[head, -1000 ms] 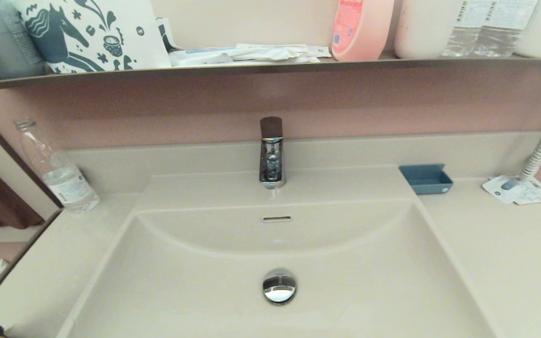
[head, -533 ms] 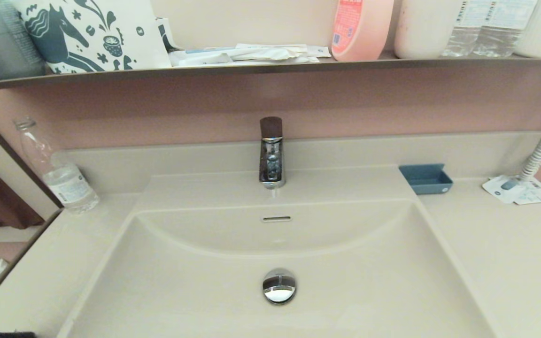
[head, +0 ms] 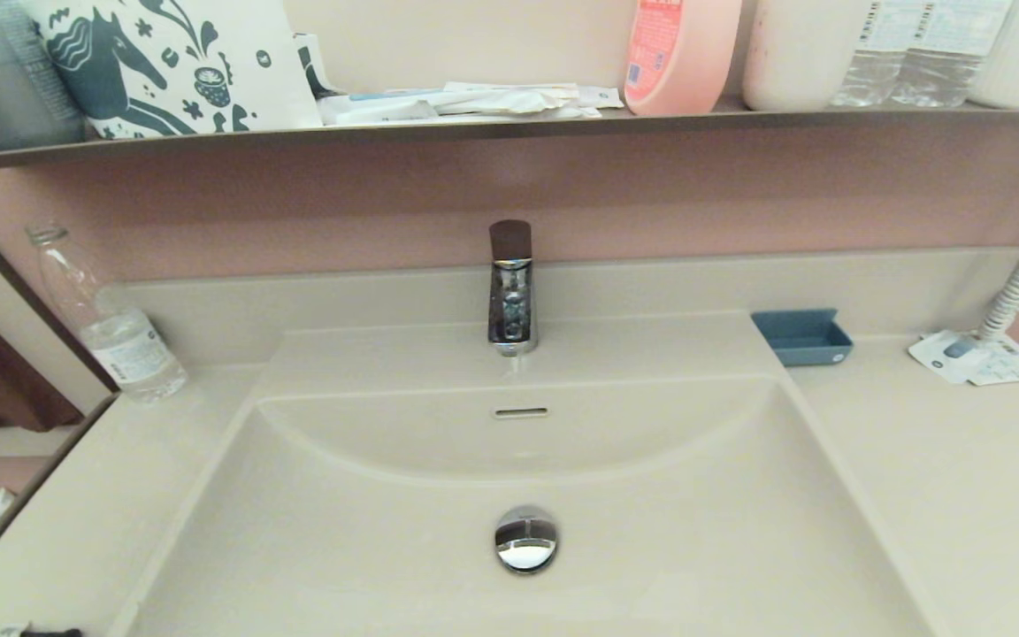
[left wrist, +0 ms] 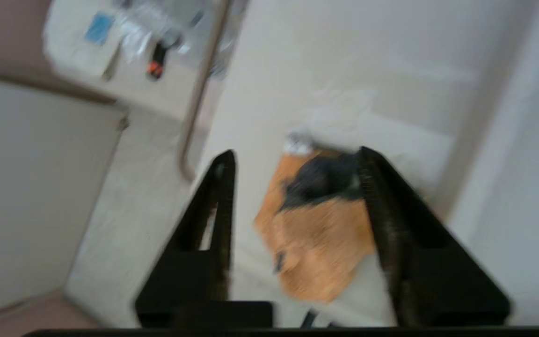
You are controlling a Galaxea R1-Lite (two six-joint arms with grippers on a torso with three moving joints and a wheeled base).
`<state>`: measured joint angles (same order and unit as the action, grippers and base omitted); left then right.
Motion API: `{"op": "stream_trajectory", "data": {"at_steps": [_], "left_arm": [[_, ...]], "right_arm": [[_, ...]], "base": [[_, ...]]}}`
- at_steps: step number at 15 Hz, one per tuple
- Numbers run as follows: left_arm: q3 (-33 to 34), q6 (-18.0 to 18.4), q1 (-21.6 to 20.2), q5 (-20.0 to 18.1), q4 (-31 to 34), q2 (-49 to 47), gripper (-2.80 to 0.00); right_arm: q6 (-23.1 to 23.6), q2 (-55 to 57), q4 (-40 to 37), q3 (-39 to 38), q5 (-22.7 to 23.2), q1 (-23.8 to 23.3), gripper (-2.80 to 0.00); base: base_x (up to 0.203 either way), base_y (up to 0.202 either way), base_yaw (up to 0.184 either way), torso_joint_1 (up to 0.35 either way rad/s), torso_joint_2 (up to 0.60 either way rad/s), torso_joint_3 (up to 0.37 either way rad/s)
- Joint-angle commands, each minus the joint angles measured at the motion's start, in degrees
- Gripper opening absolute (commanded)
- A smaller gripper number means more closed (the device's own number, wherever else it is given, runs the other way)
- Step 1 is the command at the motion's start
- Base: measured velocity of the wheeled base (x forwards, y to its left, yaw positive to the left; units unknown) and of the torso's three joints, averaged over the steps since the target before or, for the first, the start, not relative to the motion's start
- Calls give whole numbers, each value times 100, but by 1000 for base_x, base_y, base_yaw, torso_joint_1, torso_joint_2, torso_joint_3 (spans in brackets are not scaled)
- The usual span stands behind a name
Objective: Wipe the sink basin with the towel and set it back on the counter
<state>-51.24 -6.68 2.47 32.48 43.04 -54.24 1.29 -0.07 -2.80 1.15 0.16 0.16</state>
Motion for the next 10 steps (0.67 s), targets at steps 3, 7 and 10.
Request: {"op": "stream_trajectory", "data": {"at_steps": [3, 7, 10], "left_arm": [[17, -11, 326, -502, -646, -105, -280], [257, -442, 741, -1773, -1491, 294, -280], [550, -816, 1210, -2382, -2048, 1115, -280]], "right_arm": [[3, 7, -1, 0, 2, 2, -280], [3, 7, -1, 0, 2, 2, -280], [3, 7, -1, 0, 2, 2, -280]], "base": [[0, 0, 0, 0, 0, 0], [0, 0, 0, 0, 0, 0], [0, 0, 0, 0, 0, 0]]}}
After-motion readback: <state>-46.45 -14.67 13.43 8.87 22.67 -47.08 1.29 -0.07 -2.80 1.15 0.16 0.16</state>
